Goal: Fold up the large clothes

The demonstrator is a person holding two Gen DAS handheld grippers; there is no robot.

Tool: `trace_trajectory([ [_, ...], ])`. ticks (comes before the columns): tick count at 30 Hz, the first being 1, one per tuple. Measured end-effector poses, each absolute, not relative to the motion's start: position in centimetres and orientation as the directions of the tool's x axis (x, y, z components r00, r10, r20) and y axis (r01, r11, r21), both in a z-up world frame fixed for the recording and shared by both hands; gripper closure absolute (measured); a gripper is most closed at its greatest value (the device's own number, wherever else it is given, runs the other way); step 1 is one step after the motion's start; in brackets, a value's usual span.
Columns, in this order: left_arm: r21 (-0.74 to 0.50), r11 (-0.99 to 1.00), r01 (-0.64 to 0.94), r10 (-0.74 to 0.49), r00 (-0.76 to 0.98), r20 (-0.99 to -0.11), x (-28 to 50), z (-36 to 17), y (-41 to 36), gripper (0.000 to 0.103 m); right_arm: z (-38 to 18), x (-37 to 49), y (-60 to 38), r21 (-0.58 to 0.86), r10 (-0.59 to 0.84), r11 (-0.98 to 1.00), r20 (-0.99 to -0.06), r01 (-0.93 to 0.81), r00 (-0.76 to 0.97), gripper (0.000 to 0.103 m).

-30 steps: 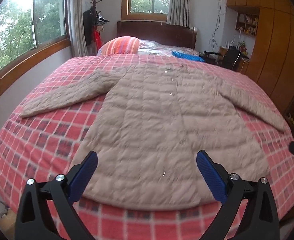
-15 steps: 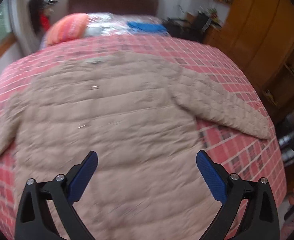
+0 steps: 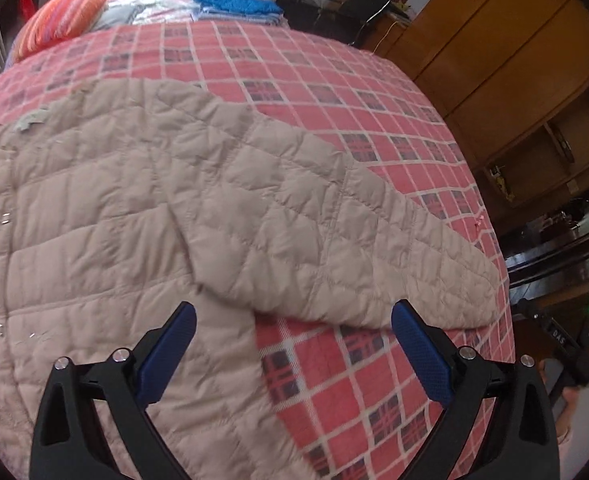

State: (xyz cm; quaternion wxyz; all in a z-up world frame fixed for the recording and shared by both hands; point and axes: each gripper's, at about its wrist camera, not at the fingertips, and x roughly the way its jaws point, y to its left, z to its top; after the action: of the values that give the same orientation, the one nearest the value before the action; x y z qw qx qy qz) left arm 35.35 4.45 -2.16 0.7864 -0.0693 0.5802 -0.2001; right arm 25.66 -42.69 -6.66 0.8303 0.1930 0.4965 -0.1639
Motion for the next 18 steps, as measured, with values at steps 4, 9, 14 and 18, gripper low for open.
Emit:
trace_trajectory([
  [4, -0.362, 0.909, 0.206, -0.402, 0.205, -0.892, 37.0, -4.1, 4.1, 0.019, -8.6, 27.4, -42.8, 0.188, -0.030, 0.871, -0.902, 0.454, 0.431, 0.003],
  [9, -0.397, 0.904, 0.159, -0.422, 0.171, -0.891, 38.4, -6.5, 4.5, 0.028, -10.1, 28.7, -42.4, 0.185, -0.012, 0.878, -0.913, 0.441, 0.407, 0.006],
  [14, -0.411, 0.899, 0.150, -0.433, 0.165, -0.886, 39.0, -7.8, 5.0, 0.042, -11.5, 29.6, -42.4, 0.203, 0.026, 0.870, -0.929, 0.449, 0.369, 0.036],
  [18, -0.410, 0.900, 0.151, -0.432, 0.171, -0.886, 39.0, -8.0, 5.2, 0.051, -11.8, 29.6, -42.0, 0.187, 0.014, 0.873, -0.933, 0.450, 0.360, 0.049],
])
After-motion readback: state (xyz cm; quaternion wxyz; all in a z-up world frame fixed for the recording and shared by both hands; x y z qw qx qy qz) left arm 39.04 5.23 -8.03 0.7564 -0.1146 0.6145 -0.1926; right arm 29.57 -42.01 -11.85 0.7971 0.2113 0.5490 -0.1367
